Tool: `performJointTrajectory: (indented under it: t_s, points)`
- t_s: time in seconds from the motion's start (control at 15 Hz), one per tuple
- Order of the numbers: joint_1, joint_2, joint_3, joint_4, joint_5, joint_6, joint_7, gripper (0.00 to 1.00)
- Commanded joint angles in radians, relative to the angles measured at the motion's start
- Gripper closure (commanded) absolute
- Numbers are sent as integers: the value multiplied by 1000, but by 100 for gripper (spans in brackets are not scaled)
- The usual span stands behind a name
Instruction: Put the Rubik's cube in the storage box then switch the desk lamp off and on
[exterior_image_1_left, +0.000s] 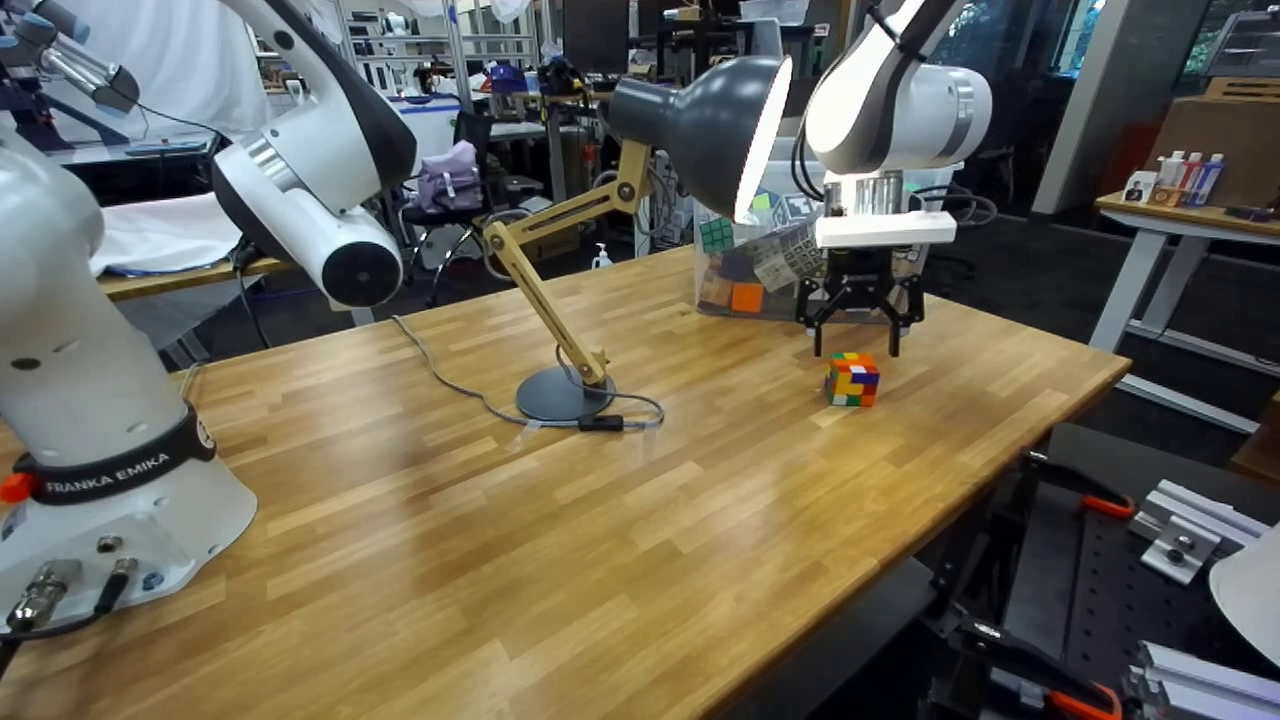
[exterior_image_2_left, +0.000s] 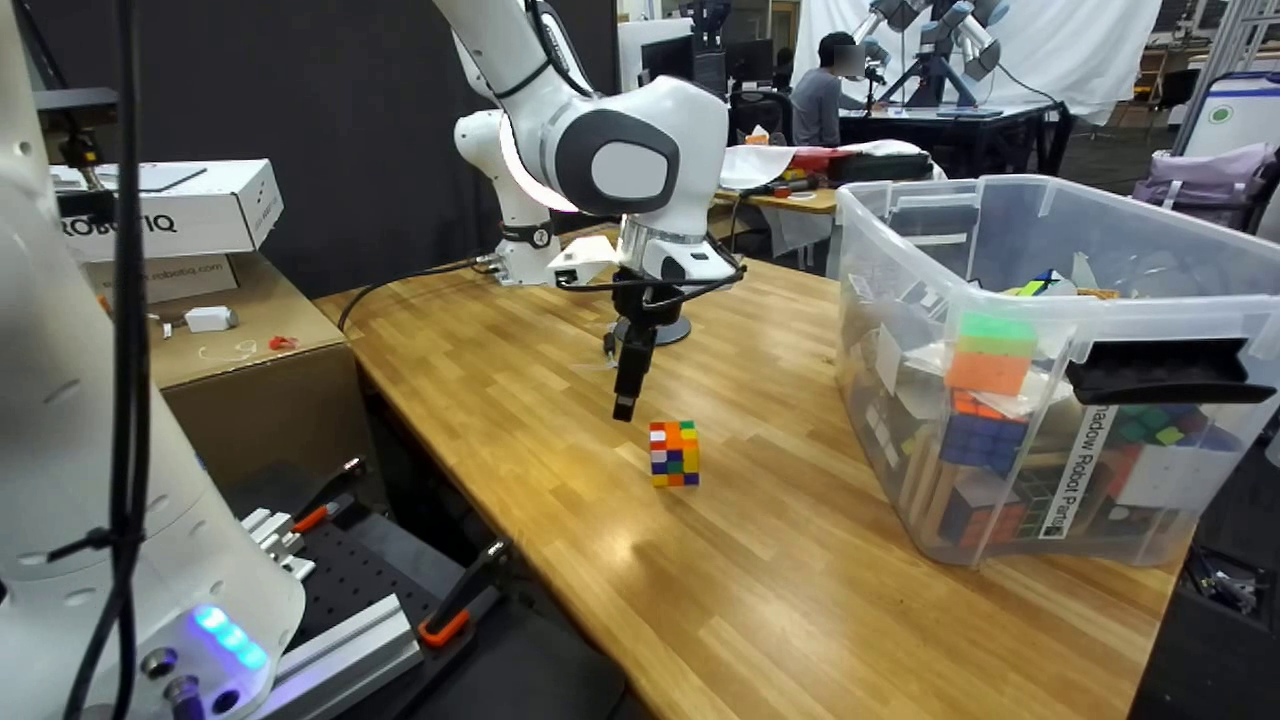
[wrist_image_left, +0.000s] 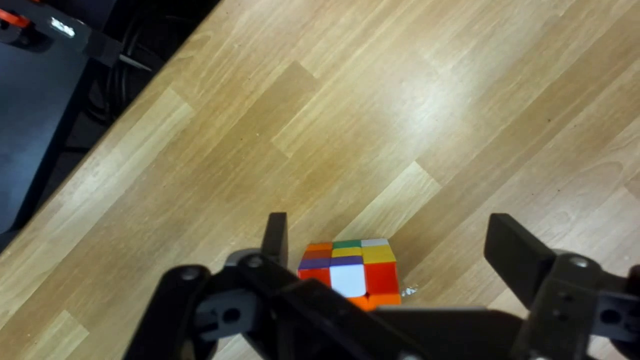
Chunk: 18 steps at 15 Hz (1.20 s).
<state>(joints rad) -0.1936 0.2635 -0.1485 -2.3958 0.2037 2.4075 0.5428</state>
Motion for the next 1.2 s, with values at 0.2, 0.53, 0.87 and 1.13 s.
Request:
performJointTrajectory:
  t_s: [0.2,0.53,0.87,1.13]
  points:
    - [6,83,-54,81,29,-39,-11,0]
    - [-1,105,-80,88,32,-45,-19,0]
    - [0,128,-79,114,35,-55,-24,0]
    - [-9,156,-78,140,41,-65,-36,0]
